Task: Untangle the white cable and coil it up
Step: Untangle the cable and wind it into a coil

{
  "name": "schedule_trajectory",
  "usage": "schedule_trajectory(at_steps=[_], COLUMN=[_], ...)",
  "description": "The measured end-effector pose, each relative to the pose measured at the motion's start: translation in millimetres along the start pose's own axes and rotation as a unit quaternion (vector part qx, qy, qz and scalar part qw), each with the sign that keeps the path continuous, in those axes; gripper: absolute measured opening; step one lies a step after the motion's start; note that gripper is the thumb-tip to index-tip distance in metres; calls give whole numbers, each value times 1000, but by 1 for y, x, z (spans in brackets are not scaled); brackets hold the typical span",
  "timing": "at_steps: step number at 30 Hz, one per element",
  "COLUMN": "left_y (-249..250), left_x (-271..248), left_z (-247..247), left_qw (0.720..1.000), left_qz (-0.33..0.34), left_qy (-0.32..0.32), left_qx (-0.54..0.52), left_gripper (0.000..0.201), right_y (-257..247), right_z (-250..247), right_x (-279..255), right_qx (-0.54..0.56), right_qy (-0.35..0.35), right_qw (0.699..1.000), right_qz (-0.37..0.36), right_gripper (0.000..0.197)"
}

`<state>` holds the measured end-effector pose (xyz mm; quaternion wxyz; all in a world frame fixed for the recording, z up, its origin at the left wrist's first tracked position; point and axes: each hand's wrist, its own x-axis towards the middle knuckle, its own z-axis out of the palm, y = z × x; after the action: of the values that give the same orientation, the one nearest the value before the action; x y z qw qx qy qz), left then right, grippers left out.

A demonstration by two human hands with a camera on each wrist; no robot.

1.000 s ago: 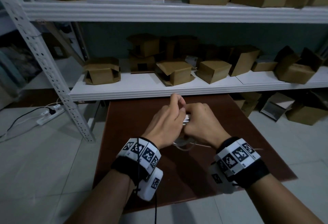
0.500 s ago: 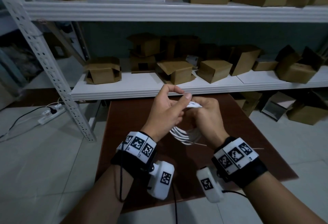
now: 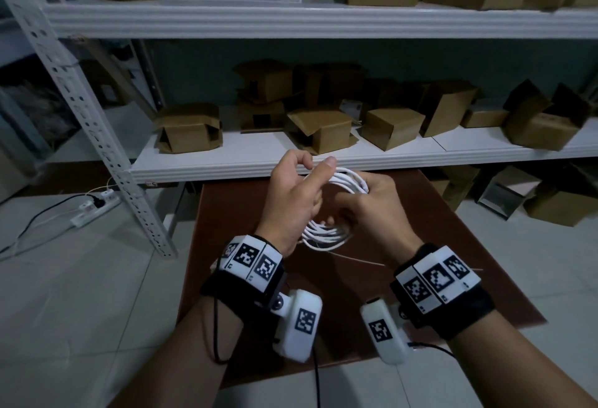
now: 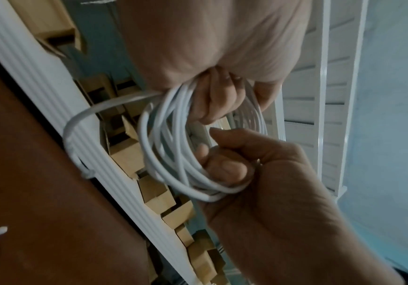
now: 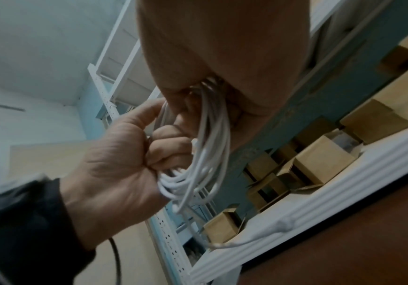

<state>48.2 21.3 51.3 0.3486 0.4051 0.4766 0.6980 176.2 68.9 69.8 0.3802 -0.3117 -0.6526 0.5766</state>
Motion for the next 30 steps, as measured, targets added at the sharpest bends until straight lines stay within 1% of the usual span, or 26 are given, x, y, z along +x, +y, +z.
schedule_trajectory(at_steps=[1,2,3,4,6,7,9,11,12,14,17,18,20,21,25,26,27,30], left_y=[-1,-1,-1,-2,-2,-1,-2,-5,-6,-7,-4,-2,-1,-1,-1,0,1,1], left_x=[1,2,2,3,4,4,4,1,-2,-5,-7,-8,-7,-7,-3,-2,-1,-1], left_z=[-2,-3,-4,-6,-8,-9,-10,-6,-4,-1,-1,-1,-2,-1,0,0,-1,-3], left_qw=[1000,999,998,997,995,994,991,985,981,972,967,967,971,973,991,993,994,993], left_qz=[11,21,28,33,37,37,45,55,58,68,86,89,86,80,31,16,0,-42], left_qy=[-5,-11,-16,-19,-23,-22,-36,-62,-69,-70,-74,-73,-66,-64,-82,-87,-92,-106], left_qx=[14,30,49,65,90,100,120,153,172,212,230,226,215,205,100,76,57,-6], left_gripper=[26,29,32,35,38,38,37,36,35,35,36,36,38,39,42,40,39,34], right_y=[0,0,1,3,8,9,11,6,6,7,9,11,13,14,12,11,11,11], right_z=[-2,-5,-8,-10,-16,-18,-19,-15,-13,-12,-12,-11,-8,-6,-1,0,0,-1], right_x=[0,0,1,3,8,9,10,8,8,9,5,3,0,-1,-1,-1,-1,2], right_qx=[-18,-35,-61,-102,-216,-274,-361,-382,-378,-334,-235,-204,-140,-112,-29,-11,3,59], right_qy=[-13,-22,-23,-19,-13,-14,-20,-39,-48,-65,-82,-81,-65,-52,2,12,22,72], right_qw=[1000,999,998,994,974,958,925,912,913,933,966,973,986,991,998,998,998,995], right_qz=[-11,-18,-25,-39,-72,-85,-117,-146,-149,-119,-73,-70,-61,-58,-63,-59,-54,-35], right_gripper=[45,48,45,35,10,7,11,10,8,4,12,18,44,53,62,61,54,25])
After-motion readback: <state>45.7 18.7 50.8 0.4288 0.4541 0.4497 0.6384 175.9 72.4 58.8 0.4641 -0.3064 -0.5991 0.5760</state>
